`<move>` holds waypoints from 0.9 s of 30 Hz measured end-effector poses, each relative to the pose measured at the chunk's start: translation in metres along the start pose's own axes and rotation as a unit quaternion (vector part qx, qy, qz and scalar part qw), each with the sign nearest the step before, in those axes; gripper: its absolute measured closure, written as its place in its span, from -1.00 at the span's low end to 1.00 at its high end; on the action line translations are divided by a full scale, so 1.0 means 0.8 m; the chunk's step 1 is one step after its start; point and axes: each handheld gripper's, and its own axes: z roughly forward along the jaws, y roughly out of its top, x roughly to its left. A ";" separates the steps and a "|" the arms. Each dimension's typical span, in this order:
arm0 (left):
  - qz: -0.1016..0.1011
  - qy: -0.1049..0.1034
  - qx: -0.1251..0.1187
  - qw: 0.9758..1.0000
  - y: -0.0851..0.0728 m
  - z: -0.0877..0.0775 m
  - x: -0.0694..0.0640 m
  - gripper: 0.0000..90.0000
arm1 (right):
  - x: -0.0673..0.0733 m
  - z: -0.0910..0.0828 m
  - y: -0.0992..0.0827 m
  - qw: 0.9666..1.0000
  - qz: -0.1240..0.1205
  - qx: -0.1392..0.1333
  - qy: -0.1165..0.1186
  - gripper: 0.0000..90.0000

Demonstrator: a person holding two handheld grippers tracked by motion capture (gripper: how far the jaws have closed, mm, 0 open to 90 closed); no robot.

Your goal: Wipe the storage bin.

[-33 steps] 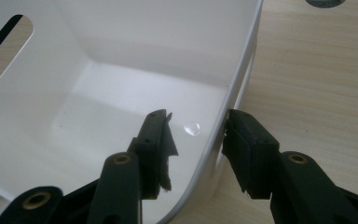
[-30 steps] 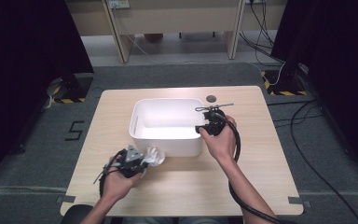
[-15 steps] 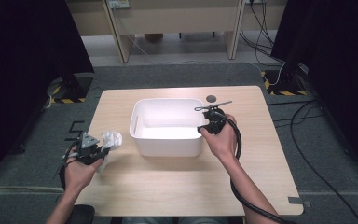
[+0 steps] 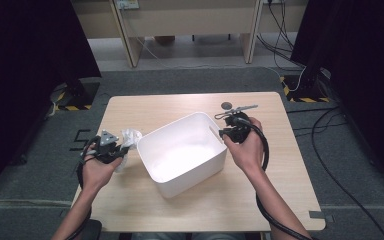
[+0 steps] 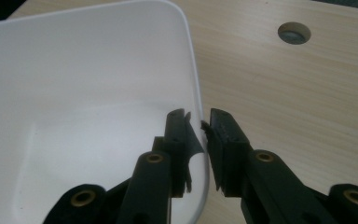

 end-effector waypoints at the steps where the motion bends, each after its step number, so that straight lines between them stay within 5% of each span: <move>1: -0.002 0.000 -0.001 1.000 0.001 0.002 0.000 0.76 | -0.002 -0.006 -0.001 1.000 0.005 -0.004 0.000 0.79; 5: -0.001 0.000 -0.001 1.000 0.004 0.007 -0.003 0.76 | -0.014 -0.025 -0.014 1.000 0.027 0.000 -0.004 0.89; 17: 0.016 -0.019 -0.011 1.000 0.010 0.006 -0.010 0.76 | -0.002 -0.017 -0.062 0.996 0.007 0.079 0.038 0.89; 27: 0.009 -0.025 -0.026 0.999 0.008 0.004 -0.021 0.76 | 0.006 0.016 -0.036 0.998 0.004 0.062 0.021 0.86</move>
